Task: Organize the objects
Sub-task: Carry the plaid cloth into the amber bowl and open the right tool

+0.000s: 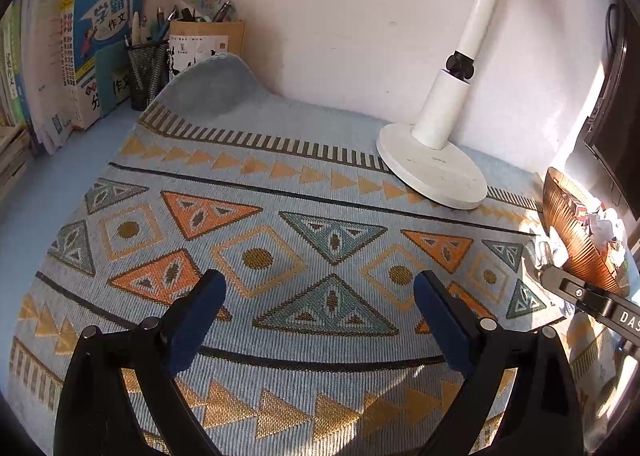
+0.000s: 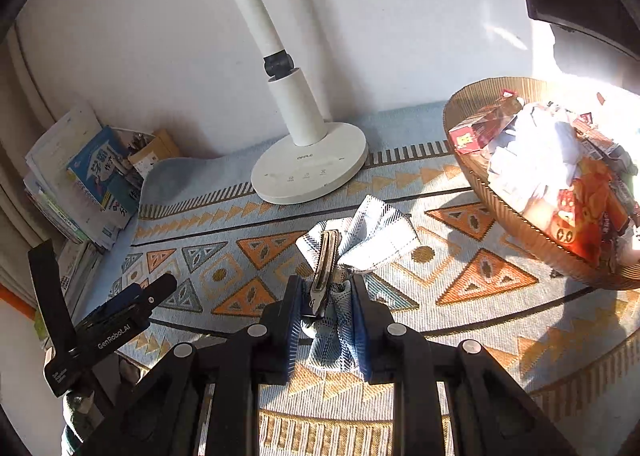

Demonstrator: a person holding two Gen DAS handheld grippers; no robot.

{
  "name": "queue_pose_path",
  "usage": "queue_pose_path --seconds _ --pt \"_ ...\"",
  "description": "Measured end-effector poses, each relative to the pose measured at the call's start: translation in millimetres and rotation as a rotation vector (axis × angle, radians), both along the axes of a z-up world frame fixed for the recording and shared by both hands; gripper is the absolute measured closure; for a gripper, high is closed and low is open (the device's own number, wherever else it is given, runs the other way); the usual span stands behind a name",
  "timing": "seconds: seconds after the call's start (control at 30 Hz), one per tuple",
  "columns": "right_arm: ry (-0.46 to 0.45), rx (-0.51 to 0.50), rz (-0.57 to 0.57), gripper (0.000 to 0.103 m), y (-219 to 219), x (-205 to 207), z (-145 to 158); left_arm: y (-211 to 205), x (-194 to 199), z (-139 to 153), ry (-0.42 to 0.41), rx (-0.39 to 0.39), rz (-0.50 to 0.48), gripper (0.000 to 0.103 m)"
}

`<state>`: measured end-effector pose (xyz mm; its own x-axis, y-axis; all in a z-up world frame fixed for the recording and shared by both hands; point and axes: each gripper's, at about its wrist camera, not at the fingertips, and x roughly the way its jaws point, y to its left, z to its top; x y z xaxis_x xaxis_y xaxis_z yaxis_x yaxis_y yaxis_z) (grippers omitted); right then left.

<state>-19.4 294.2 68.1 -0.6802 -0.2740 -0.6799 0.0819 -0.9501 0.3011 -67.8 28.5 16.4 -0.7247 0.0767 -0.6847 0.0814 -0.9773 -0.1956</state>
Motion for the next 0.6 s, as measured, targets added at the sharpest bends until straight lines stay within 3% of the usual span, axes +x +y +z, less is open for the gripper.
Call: queue_pose_path --seconds 0.2,0.3,0.33,0.4,0.47,0.5,0.53,0.6 --pt "0.164 0.032 -0.178 0.08 90.4 25.1 70.4 20.5 12.3 6.7 0.013 -0.093 0.02 0.008" --pt "0.168 0.056 -0.283 0.08 127.5 4.4 87.9 42.6 27.1 5.2 0.015 -0.004 -0.041 0.008" --pt "0.16 0.047 -0.294 0.08 135.0 -3.4 89.4 54.4 31.3 3.8 0.02 -0.024 -0.065 0.008" --pt "0.158 0.052 -0.307 0.08 141.9 -19.7 91.4 79.3 38.6 6.7 0.055 -0.163 -0.1 0.008" --pt "0.17 0.086 -0.319 0.08 142.0 -31.6 90.7 89.5 41.7 8.2 0.068 -0.194 -0.154 0.008" --pt "0.185 0.106 -0.325 0.075 143.6 -35.2 90.3 88.6 40.8 7.7 0.062 -0.186 -0.159 0.008" --pt "0.185 0.131 -0.33 0.056 144.4 -39.6 88.3 84.1 37.8 6.2 0.044 -0.169 -0.149 0.008" --pt "0.154 0.149 -0.346 0.031 149.9 -42.6 80.5 71.4 29.3 0.0 -0.009 -0.106 -0.121 0.008"
